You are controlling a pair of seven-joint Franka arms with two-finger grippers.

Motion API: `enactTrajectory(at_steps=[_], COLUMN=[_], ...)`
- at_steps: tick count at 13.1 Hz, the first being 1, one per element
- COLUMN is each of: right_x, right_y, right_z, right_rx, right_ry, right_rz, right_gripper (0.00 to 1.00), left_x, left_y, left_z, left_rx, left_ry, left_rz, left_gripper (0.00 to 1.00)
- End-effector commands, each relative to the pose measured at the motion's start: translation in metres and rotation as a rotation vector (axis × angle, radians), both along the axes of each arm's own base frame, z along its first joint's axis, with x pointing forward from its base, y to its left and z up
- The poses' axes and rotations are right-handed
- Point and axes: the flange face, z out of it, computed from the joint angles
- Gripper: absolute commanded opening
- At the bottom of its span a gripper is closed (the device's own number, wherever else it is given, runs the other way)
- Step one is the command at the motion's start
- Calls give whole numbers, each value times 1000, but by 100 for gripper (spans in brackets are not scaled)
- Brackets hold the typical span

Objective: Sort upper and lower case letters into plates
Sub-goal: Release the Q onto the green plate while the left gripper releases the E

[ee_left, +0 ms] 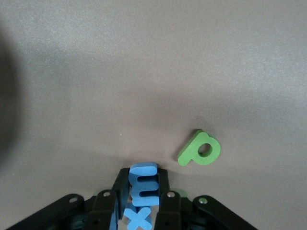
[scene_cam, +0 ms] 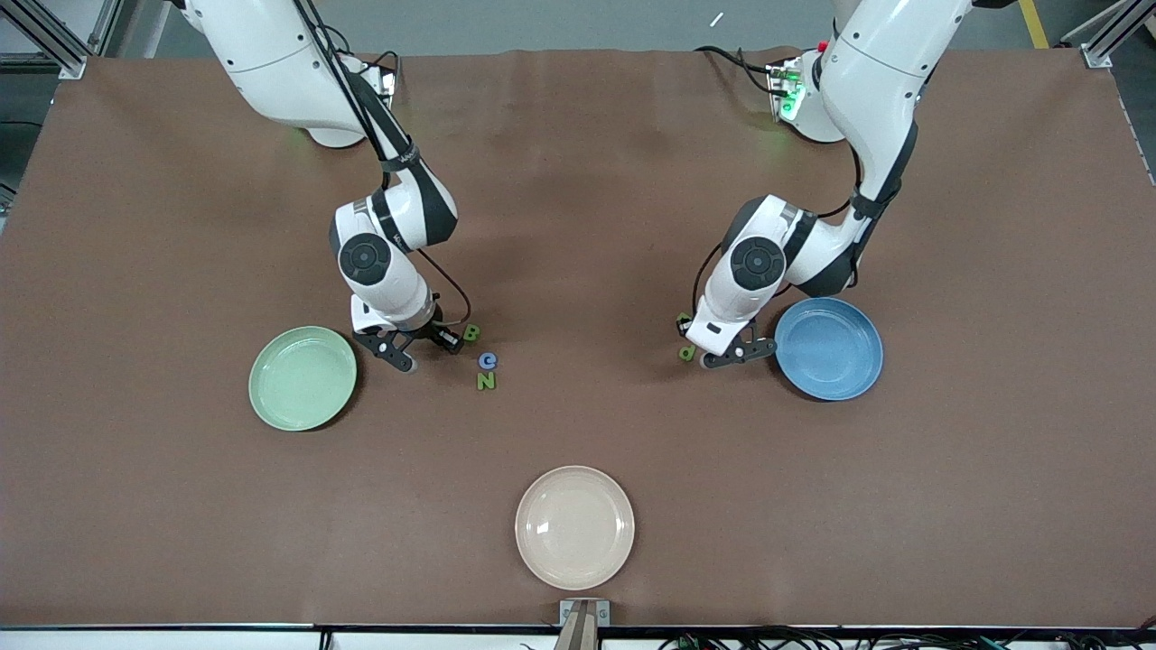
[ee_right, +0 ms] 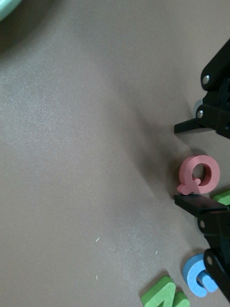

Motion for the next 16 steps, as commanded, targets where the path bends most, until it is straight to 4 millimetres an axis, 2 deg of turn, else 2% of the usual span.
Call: enactTrajectory(at_steps=[1,3,5,7,9,10,11,12,14,15,16], right_x=[-3,-3,0,8,24,39,55,70,97,107,115], right_y=[1,3,2,0,2,-3,-14,-30,-73,-95,-118], right_z=[1,2,3,12,34,51,66,81,103,109,111], right_rx=[13,14,13,20,8,1,-7,-6,3,9,13], right_ry=[-6,-9,-5,-18,5,27,51,67,84,74,64], right_rz=[-17,-12,-15,-8,4,16,52,92,176,226,270], right_gripper=[43,34,24,16,10,8,8,8,8,8,8], left_x=[19,36,54,64,72,73,72,69,68,68,68], left_y=[9,31,61,91,125,139,159,166,190,193,193], left_z=[11,47,84,98,99,94,87,78,63,58,59], left_rx=[4,24,109,155,157,161,165,168,174,174,174], left_ry=[-39,-89,-103,-80,-70,-57,-37,-17,15,23,22], left_rz=[22,28,12,16,36,38,52,62,99,104,110], left_gripper=[0,0,0,0,1,1,2,2,8,24,67])
